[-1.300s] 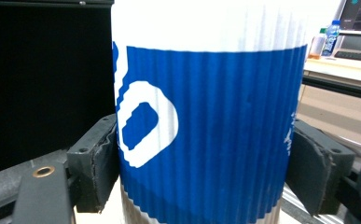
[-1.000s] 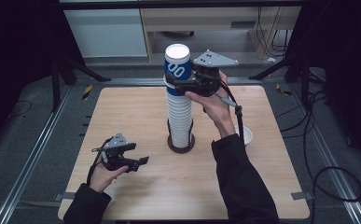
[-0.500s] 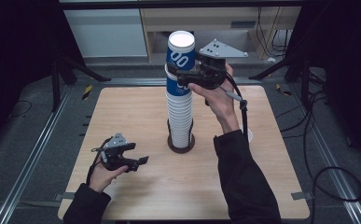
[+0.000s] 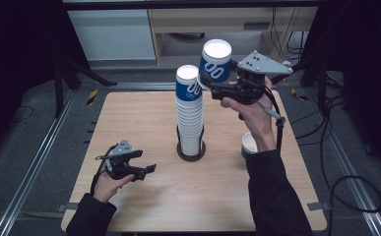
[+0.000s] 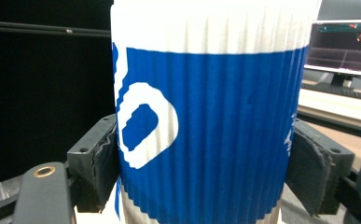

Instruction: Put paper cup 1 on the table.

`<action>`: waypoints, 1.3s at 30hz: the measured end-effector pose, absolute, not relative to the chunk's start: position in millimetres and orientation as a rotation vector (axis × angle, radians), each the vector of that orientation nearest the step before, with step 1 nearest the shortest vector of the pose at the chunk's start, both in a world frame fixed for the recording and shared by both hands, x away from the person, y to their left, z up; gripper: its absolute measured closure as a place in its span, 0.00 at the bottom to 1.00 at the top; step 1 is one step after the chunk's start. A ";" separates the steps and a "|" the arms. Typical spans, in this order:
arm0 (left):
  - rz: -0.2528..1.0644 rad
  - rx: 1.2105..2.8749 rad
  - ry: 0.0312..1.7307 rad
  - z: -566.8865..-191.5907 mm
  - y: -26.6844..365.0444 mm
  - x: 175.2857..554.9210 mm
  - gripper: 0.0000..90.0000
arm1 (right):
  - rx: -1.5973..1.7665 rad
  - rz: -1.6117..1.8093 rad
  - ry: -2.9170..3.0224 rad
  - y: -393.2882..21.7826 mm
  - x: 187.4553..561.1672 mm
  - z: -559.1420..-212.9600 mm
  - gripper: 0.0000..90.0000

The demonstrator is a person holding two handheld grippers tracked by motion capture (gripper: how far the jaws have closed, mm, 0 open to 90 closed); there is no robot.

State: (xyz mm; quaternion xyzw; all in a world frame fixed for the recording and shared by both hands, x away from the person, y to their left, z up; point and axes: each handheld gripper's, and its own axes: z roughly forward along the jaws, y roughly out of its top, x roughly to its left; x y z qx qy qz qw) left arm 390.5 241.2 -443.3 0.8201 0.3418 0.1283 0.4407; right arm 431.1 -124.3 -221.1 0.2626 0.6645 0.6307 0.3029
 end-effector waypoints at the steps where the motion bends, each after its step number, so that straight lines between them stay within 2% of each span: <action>1: 0.319 2.038 0.847 -443.2 240.9 390.3 0.19 | 0.707 1.665 1.761 -128.8 428.3 -223.8 0.23; 15: 0.314 2.046 0.833 -441.7 238.9 387.5 0.19 | 0.781 1.598 1.865 -171.6 402.7 -288.4 0.23; 22: 0.313 2.042 0.830 -441.1 238.1 386.5 0.19 | 0.803 1.579 1.925 -175.4 401.0 -315.1 0.23; 39: 0.313 2.045 0.820 -438.8 238.3 384.8 0.20 | 0.774 1.571 2.054 -170.6 395.3 -355.5 0.24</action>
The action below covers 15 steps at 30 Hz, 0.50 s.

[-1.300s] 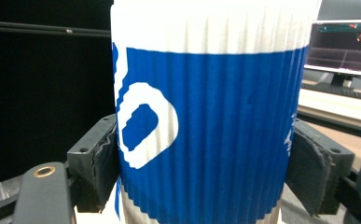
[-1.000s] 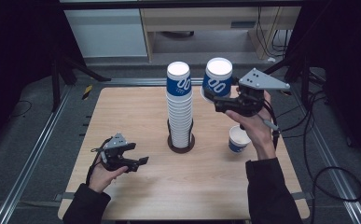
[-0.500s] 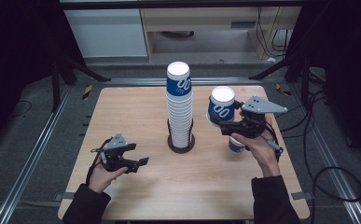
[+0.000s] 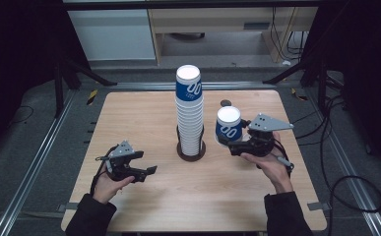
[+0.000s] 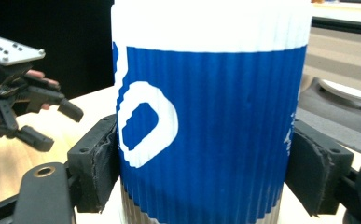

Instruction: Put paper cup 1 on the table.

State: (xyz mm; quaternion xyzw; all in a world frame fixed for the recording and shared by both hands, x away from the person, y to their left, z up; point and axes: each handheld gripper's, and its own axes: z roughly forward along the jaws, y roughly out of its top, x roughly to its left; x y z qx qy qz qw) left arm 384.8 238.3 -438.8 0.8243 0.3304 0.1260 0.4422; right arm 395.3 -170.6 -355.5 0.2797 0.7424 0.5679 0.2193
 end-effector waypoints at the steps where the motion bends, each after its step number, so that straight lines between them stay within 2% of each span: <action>1: 0.310 2.044 0.819 -438.9 237.9 384.6 0.20 | 0.769 1.574 2.064 -169.7 395.2 -358.0 0.24; 15: 0.284 2.072 0.788 -439.5 233.3 382.2 0.20 | 0.647 1.520 2.241 -157.4 389.4 -377.6 0.23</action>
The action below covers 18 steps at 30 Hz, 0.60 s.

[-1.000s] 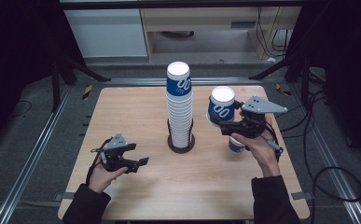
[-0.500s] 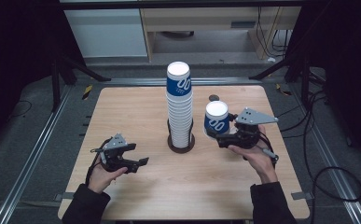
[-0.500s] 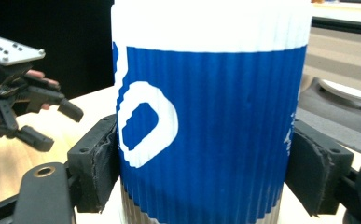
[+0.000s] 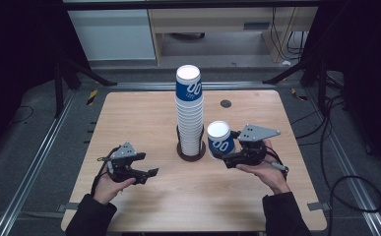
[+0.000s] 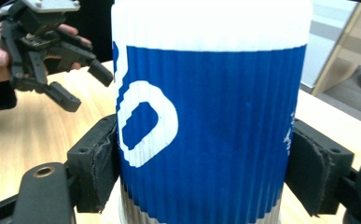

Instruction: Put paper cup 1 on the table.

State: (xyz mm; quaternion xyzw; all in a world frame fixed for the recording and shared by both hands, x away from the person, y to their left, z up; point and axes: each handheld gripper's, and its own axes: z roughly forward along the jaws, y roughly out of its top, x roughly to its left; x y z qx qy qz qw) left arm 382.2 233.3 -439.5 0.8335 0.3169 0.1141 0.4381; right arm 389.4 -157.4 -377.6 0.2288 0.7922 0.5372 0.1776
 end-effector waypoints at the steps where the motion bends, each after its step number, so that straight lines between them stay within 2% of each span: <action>1: 0.283 2.076 0.784 -439.4 232.5 381.8 0.20 | 0.641 1.524 2.249 -156.6 389.1 -378.3 0.23; 18: 0.263 2.077 0.749 -434.4 229.4 377.5 0.20 | 0.466 1.453 2.455 -127.9 386.7 -405.8 0.23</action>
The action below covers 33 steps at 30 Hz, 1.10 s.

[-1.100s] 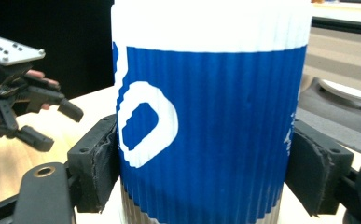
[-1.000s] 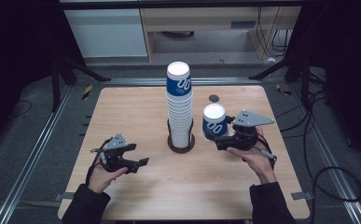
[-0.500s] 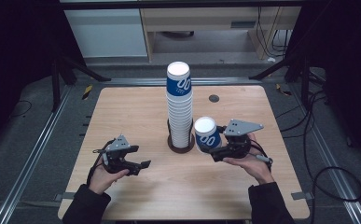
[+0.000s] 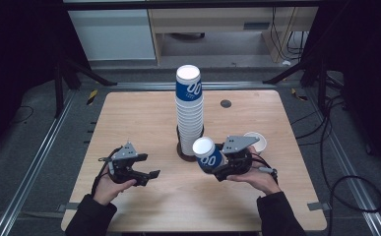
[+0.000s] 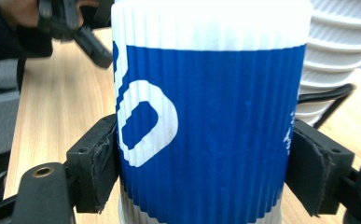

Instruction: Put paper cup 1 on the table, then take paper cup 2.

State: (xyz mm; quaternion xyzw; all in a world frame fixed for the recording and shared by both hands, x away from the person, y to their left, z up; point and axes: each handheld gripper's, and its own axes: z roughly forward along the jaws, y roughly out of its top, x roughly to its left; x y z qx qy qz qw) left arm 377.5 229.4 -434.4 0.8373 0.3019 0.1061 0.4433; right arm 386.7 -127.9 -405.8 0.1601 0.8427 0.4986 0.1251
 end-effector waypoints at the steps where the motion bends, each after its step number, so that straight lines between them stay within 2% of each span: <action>1: 0.260 2.074 0.746 -434.0 228.9 377.1 0.20 | 0.453 1.443 2.466 -126.2 386.5 -406.9 0.23; 33: 0.150 2.131 0.557 -423.4 204.3 359.1 0.19 | 0.257 1.290 2.690 -81.5 378.6 -442.5 0.23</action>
